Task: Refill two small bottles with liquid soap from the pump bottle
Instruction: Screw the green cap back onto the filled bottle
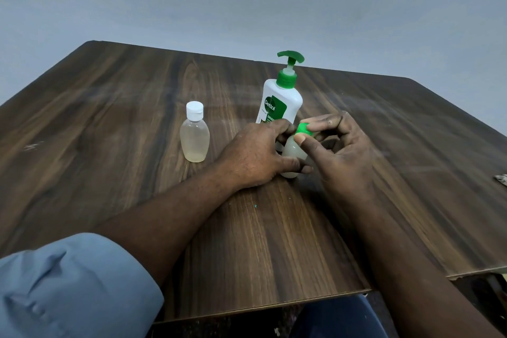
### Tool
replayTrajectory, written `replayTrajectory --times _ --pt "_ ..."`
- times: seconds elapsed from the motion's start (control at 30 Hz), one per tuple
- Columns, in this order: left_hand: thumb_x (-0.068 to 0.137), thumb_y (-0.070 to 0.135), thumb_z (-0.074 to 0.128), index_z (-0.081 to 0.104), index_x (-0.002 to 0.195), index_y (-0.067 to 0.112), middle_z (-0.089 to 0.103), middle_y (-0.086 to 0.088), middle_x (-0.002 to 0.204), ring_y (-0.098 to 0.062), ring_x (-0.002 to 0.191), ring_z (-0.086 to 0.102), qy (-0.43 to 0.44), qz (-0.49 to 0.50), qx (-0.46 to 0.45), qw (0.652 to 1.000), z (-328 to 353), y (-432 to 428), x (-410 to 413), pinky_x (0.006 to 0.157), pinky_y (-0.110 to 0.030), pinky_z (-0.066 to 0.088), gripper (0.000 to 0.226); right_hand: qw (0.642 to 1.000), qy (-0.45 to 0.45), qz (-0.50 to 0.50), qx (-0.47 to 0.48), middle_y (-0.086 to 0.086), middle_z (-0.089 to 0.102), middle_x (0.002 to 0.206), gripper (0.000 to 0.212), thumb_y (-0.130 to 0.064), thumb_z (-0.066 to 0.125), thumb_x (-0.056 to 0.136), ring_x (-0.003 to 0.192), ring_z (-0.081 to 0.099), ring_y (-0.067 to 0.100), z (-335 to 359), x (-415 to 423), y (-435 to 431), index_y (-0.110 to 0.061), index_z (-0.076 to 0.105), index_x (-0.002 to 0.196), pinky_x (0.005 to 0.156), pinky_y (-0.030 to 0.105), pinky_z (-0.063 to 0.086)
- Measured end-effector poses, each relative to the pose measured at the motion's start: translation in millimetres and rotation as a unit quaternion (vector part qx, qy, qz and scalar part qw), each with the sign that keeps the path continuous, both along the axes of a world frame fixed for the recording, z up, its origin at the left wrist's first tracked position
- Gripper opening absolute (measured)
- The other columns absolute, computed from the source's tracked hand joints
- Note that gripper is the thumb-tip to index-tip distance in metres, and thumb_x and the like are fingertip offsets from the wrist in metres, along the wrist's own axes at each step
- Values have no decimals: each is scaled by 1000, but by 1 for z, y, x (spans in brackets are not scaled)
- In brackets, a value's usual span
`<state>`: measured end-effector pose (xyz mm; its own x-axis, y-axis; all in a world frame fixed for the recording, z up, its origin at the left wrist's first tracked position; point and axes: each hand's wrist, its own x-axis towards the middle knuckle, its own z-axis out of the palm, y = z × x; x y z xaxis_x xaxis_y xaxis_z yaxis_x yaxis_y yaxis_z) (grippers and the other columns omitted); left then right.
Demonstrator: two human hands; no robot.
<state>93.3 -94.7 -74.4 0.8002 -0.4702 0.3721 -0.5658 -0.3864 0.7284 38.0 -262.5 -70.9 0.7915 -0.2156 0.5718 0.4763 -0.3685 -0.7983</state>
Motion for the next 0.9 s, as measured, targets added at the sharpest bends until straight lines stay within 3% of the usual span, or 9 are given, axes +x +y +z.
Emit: replayTrajectory --times 0.17,0.3,0.4,0.53,0.67,0.73,0.83,0.9 --pt "64 61 85 63 107 37 71 14 96 3 69 65 11 -7 -4 1000 0 0 0 63 -23 52 54 998 10 64 22 2 75 124 16 -5 72 89 108 72 26 1 -3 0 -14 65 100 73 37 60" --pt "63 64 83 62 105 39 71 12 94 -2 76 67 3 6 8 1000 0 0 2 66 -30 57 53 1000 7 20 3 -2 79 113 25 -11 83 85 91 70 21 -1 0 1 -26 65 94 71 36 55" --pt "65 60 82 64 109 37 71 13 95 -2 82 67 -6 11 19 1000 1 0 2 71 -31 58 53 999 17 42 23 0 78 116 26 -11 82 87 92 68 22 2 -1 3 -27 64 96 64 27 57" --pt "68 54 88 69 112 31 72 14 95 -2 83 68 8 9 7 1000 -1 0 2 74 -33 60 52 996 16 77 37 7 78 120 15 -14 73 93 106 73 38 1 -1 1 -26 67 99 80 59 62" --pt "69 54 83 74 106 29 73 11 95 -5 83 69 -4 9 21 1000 -1 -2 3 74 -41 61 46 997 8 56 49 8 78 113 25 -15 74 89 106 73 37 3 -1 8 -39 70 91 74 42 65" --pt "70 54 84 74 105 28 74 10 94 -6 84 69 -7 17 32 999 -1 -3 4 74 -41 61 44 998 -5 47 40 8 78 110 27 -15 75 87 105 72 37 2 0 9 -42 69 89 76 45 64" --pt "73 52 86 74 105 26 74 9 94 -6 80 69 -6 22 35 999 1 -2 3 72 -41 62 44 997 10 50 55 8 78 111 19 -23 76 86 103 67 48 2 0 7 -40 69 90 66 59 64" --pt "75 49 87 73 106 26 73 9 93 -5 74 68 1 15 33 999 2 -2 1 67 -39 62 41 995 32 62 66 9 78 112 16 -22 76 87 103 67 52 1 1 4 -33 70 98 74 67 61"
